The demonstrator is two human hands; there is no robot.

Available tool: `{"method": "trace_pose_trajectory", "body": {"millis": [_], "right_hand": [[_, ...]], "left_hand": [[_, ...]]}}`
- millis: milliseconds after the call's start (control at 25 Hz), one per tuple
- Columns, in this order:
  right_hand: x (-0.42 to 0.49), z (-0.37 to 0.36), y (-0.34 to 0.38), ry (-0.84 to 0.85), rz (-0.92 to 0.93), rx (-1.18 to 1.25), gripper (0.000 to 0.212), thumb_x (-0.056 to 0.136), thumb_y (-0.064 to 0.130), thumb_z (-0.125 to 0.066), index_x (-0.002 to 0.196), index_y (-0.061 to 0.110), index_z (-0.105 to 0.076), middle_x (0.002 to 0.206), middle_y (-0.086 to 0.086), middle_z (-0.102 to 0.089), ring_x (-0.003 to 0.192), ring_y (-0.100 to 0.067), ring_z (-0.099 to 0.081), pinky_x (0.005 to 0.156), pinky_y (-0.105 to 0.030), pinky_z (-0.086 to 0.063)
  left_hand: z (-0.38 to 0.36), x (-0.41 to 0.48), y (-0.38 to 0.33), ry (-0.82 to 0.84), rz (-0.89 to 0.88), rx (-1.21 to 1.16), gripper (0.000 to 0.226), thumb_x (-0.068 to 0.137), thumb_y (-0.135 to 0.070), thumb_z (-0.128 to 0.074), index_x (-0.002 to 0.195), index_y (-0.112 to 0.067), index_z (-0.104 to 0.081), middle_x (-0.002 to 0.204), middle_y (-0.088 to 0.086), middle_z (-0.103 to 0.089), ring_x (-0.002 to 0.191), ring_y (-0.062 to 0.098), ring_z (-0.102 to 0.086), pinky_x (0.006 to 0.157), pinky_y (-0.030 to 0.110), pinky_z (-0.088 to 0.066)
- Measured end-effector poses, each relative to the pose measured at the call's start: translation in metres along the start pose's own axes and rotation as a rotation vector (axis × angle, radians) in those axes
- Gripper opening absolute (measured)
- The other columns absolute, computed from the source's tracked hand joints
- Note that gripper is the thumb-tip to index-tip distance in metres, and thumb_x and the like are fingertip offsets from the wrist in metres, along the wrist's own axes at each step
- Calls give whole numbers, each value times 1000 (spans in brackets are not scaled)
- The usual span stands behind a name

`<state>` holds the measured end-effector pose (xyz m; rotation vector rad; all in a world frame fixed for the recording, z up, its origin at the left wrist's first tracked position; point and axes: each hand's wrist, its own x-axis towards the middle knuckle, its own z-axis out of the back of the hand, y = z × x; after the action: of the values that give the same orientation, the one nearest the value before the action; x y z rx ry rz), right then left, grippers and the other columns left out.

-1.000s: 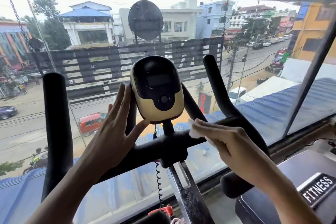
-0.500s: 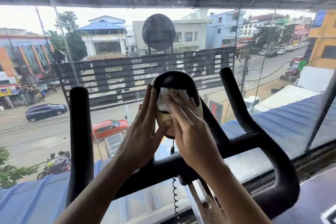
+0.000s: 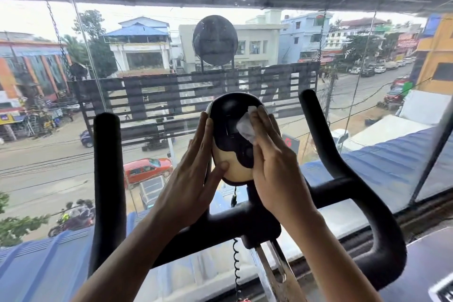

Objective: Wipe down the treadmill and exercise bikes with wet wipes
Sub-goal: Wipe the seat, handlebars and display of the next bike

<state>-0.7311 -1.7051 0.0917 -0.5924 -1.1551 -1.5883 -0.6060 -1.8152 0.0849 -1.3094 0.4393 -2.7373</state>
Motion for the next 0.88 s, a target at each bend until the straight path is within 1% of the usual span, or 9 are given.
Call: {"method": "trace_pose_trajectory", "body": {"millis": [160, 240, 360, 440, 520, 600, 680, 800, 880], "right_hand": [[-15, -6, 16, 115, 128, 29, 52, 93, 4, -36, 145, 2, -35, 154, -6, -31, 146, -18, -19, 119, -28, -16], [-30, 1, 8, 101, 124, 72, 53, 94, -3, -40, 146, 4, -33, 155, -1, -28, 146, -15, -18, 118, -25, -16], [-24, 0, -4, -2, -66, 185, 51, 100, 14, -35, 149, 9, -24, 157, 1, -22, 146, -11, -17, 119, -27, -18], [9, -1, -9, -22, -234, 324, 49, 100, 24, -33, 147, 9, -32, 153, -1, -32, 143, -10, -26, 117, -26, -23], [46, -1, -9, 1, -280, 330, 41, 101, 21, -36, 139, 7, -45, 146, -5, -44, 137, -13, -38, 111, -14, -25], [67, -3, -2, 29, -151, 199, 41, 100, 20, -35, 132, 1, -53, 138, -11, -52, 131, -19, -46, 109, -17, -29], [66, -7, 6, 60, 44, 25, 45, 98, 23, -34, 129, -2, -55, 136, -15, -54, 130, -26, -46, 112, -30, -30], [38, -9, 19, 158, 289, -162, 46, 98, 24, -34, 134, 3, -52, 143, -10, -48, 140, -24, -34, 117, -39, -25], [11, -5, 18, 255, 415, -216, 41, 99, 18, -40, 136, 6, -51, 147, -3, -43, 144, -17, -24, 118, -38, -22]], "left_hand": [[1, -2, 1, 18, -5, 2, 69, 99, -35, -36, 152, -5, -3, 161, 4, 1, 147, 8, -2, 114, 12, -9], [1, -5, 2, 20, -5, -2, 69, 99, -34, -37, 153, -8, -3, 161, -1, 3, 147, 8, -4, 115, 13, -10], [1, -6, 3, 17, 4, -9, 69, 99, -36, -37, 153, -12, -2, 161, -5, 5, 147, 7, -4, 115, 13, -11], [1, -4, 5, 15, -5, -7, 70, 99, -34, -38, 153, -10, -2, 161, -2, 3, 147, 8, -4, 115, 14, -10], [1, -3, 6, 13, -10, -4, 70, 99, -34, -39, 153, -8, -2, 161, 1, 2, 148, 10, -4, 116, 15, -10], [0, -4, 7, 11, 3, -2, 72, 98, -36, -38, 153, -9, -1, 161, 2, 2, 147, 7, -3, 114, 12, -9], [0, -6, 7, 7, 53, -5, 76, 97, -46, -36, 152, -10, 3, 161, 3, 5, 144, -2, 2, 111, 6, -7], [5, -11, 7, -12, 106, -3, 82, 94, -62, -27, 149, -12, 7, 159, 3, 6, 142, -6, 5, 108, 1, -3], [9, -14, 9, -18, 99, -3, 82, 94, -58, -33, 149, -10, 6, 159, 6, 2, 143, -4, 3, 108, 2, -4]]}}
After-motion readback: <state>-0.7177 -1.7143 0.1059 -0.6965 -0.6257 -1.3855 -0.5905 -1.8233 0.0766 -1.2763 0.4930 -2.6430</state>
